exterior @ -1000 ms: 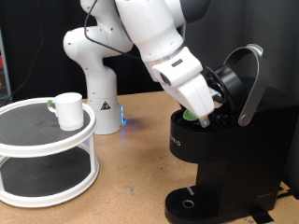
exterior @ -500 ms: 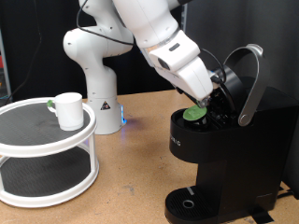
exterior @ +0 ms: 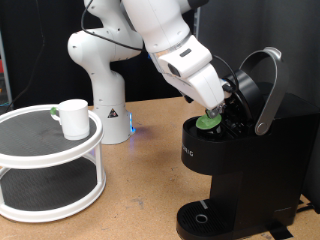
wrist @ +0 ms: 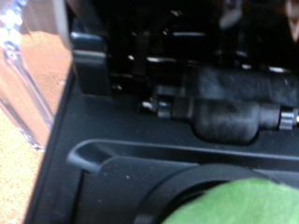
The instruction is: Make a cup of coffee with the keurig machine
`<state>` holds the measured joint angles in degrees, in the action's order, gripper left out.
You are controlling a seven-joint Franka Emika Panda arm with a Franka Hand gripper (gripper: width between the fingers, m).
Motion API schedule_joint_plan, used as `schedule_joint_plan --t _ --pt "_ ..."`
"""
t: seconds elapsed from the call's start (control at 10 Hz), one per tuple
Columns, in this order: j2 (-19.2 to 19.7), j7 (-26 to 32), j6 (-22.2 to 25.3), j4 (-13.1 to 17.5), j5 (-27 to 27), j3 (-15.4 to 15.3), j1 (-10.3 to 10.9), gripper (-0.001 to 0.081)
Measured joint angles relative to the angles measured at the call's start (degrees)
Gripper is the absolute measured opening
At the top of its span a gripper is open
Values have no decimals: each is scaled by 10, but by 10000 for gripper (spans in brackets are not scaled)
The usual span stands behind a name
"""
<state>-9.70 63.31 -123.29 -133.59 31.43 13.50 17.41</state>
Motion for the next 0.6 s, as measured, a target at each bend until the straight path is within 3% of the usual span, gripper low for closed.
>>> schedule_joint_plan --t 0.6 --pt "23 8 -21 -1 10 -6 1 801"
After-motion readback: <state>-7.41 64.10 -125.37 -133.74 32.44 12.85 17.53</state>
